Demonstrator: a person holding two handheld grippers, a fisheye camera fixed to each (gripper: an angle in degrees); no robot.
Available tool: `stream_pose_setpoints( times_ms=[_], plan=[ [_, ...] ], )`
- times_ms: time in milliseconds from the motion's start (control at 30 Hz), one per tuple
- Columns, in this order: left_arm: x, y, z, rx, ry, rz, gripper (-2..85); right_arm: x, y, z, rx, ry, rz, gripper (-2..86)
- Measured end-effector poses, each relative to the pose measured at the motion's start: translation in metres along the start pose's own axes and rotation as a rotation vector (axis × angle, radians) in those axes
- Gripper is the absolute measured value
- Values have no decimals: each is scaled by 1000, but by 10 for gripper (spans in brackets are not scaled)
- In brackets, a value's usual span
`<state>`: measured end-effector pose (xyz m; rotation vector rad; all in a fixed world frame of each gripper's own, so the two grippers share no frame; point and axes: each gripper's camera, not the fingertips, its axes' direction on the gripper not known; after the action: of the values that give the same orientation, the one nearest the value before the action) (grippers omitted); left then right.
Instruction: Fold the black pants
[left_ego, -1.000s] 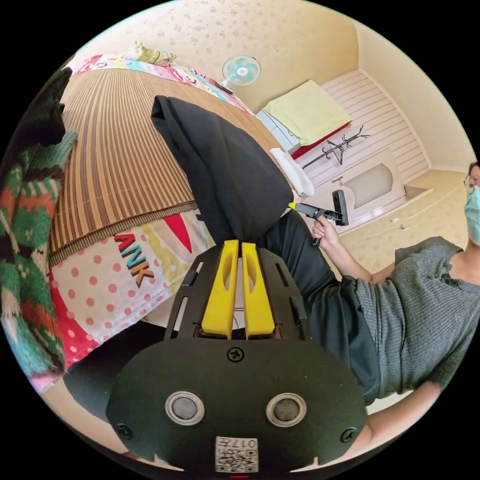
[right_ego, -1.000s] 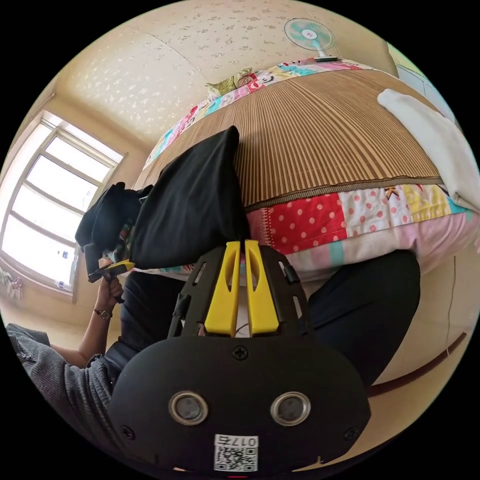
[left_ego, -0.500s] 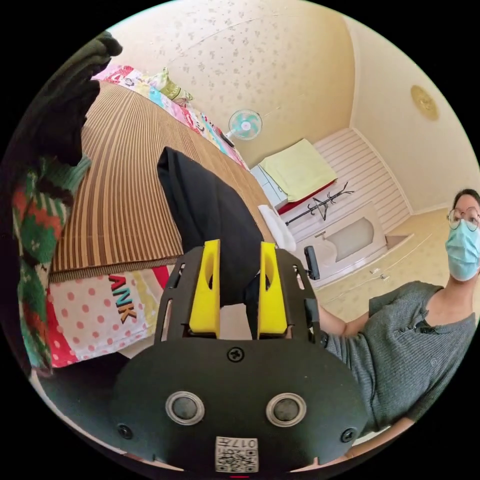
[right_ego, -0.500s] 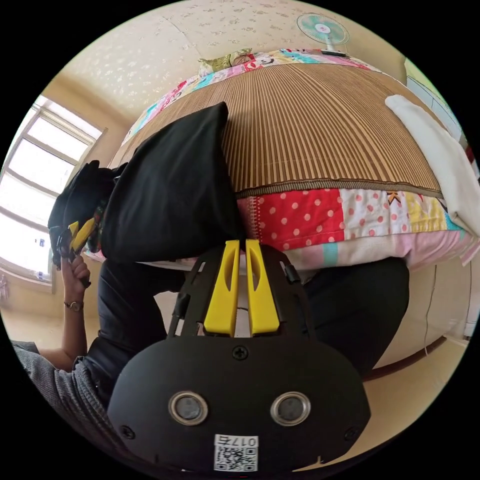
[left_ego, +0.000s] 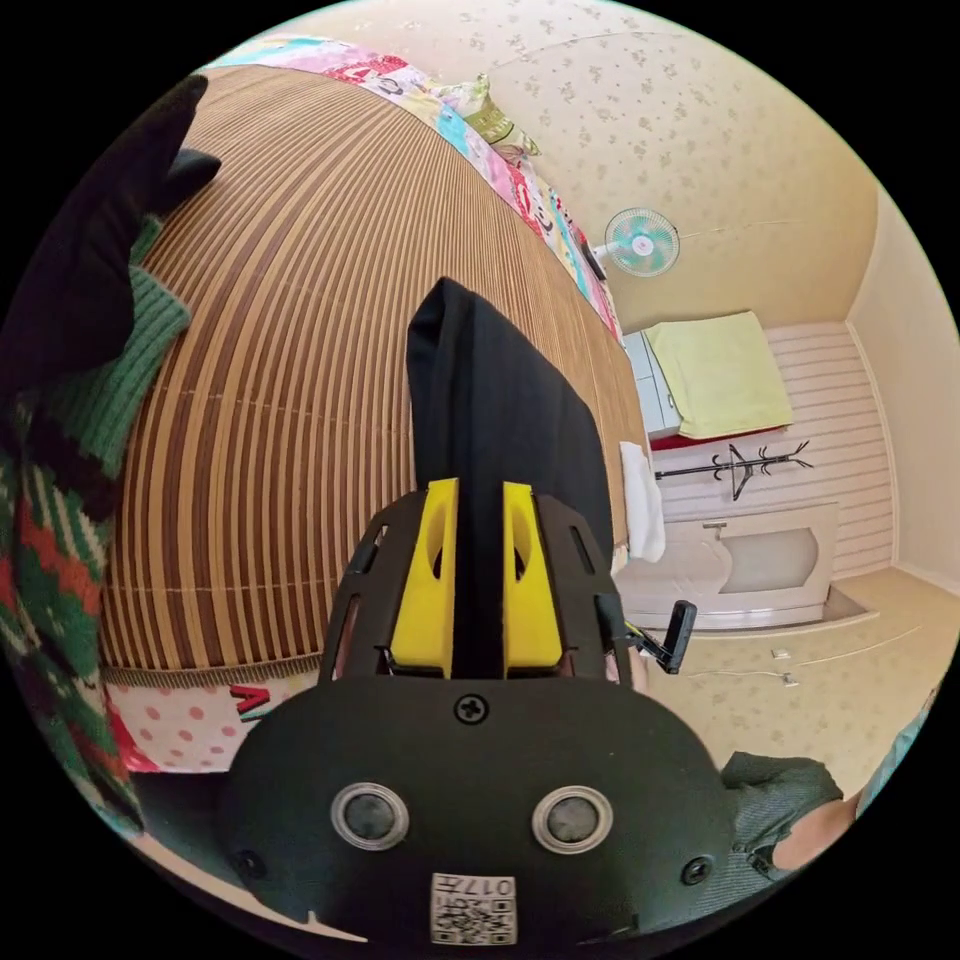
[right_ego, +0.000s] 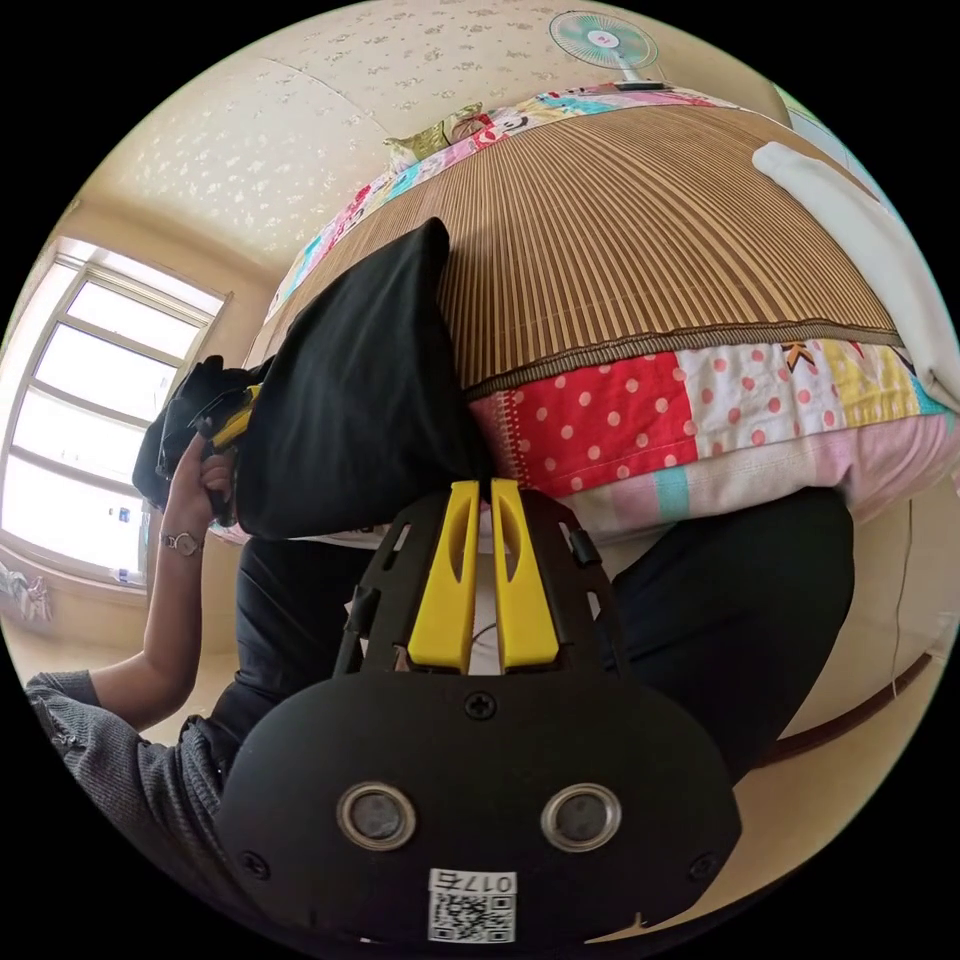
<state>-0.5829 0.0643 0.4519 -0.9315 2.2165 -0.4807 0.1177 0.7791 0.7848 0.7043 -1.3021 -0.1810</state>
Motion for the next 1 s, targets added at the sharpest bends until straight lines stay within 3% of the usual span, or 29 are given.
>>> stream_pose_setpoints(
  times_ms=[200,433,533,600,667,900,1000],
  plan=[
    [-2,-16,7,-12,151,-7,6,18,-13,-4,-7,-51,18,27],
    [4,-26,2,47,-46,40,-1,22,-31,-13,-39,17,-20,35],
    [1,-10,-6,128,14,31,39,30,-45,-29,-98,-10,-17,49],
    [0,13,-27,236,28,27,136,37,-52,-50,-75,-22,-13,69],
    [-1,25,-40,287,18,23,177,53,-65,-72,-24,-51,-21,91],
    [-21,-8,-7,72,84,13,209,108,-126,-139,164,-214,15,133],
    [-17,-19,2,47,63,19,185,126,-169,-116,18,-342,-32,172]
  ],
)
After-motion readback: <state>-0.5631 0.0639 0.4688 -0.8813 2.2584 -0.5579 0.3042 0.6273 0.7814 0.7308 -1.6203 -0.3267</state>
